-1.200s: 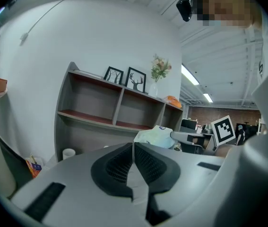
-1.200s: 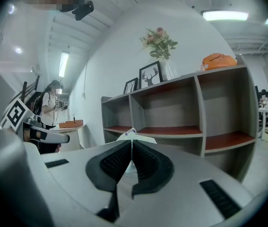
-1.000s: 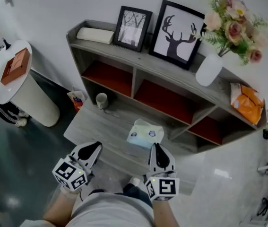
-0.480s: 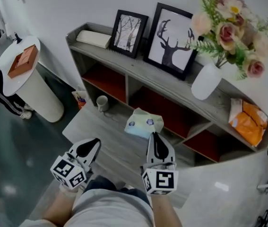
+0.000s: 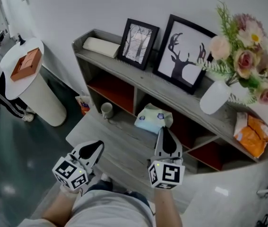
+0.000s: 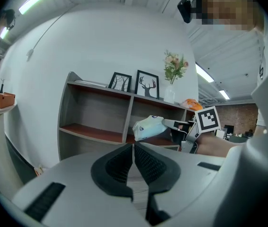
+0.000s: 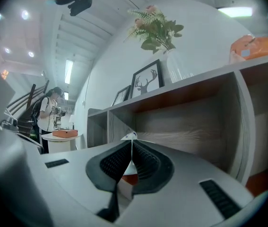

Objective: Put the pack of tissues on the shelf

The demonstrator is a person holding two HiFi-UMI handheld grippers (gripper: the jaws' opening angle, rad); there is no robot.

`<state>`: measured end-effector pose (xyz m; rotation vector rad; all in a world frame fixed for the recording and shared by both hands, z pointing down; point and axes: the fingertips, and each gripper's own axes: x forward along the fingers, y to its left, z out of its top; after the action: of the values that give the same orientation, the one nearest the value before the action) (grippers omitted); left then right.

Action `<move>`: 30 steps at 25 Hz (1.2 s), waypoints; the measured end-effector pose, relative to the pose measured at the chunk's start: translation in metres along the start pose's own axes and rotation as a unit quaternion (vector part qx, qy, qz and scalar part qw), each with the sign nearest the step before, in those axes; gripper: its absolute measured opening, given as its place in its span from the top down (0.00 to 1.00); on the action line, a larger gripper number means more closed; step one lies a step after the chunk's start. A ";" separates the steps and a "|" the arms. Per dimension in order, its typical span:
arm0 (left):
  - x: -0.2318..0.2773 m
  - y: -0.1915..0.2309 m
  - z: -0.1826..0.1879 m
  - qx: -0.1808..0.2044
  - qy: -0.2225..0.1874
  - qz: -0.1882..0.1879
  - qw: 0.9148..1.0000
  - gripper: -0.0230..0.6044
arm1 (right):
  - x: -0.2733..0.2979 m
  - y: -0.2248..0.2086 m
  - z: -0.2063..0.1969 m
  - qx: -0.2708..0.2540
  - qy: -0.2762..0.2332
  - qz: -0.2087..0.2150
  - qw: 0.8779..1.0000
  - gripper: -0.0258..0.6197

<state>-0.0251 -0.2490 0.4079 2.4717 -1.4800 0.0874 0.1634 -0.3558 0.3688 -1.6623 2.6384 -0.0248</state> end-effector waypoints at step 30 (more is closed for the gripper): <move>-0.002 0.040 -0.010 -0.008 0.022 -0.012 1.000 0.92 | 0.028 -0.005 -0.067 -0.027 0.066 -0.060 0.996 0.92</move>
<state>-0.0601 -0.2628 0.4248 2.4573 -1.4287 0.1235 0.1541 -0.3837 0.4353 -1.8973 2.6509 -0.0690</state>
